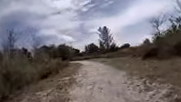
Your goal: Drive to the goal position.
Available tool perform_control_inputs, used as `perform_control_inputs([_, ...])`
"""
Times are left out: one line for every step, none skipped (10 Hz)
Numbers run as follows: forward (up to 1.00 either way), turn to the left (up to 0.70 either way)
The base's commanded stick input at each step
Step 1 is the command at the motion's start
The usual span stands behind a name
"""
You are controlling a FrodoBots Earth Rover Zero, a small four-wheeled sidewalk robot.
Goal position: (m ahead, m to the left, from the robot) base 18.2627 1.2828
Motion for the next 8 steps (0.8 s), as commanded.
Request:
perform_control_inputs([0.70,0.00])
perform_control_inputs([0.70,0.00])
perform_control_inputs([0.70,0.00])
perform_control_inputs([0.70,0.00])
perform_control_inputs([0.70,0.00])
perform_control_inputs([0.70,0.00])
perform_control_inputs([0.70,0.00])
perform_control_inputs([0.70,0.00])
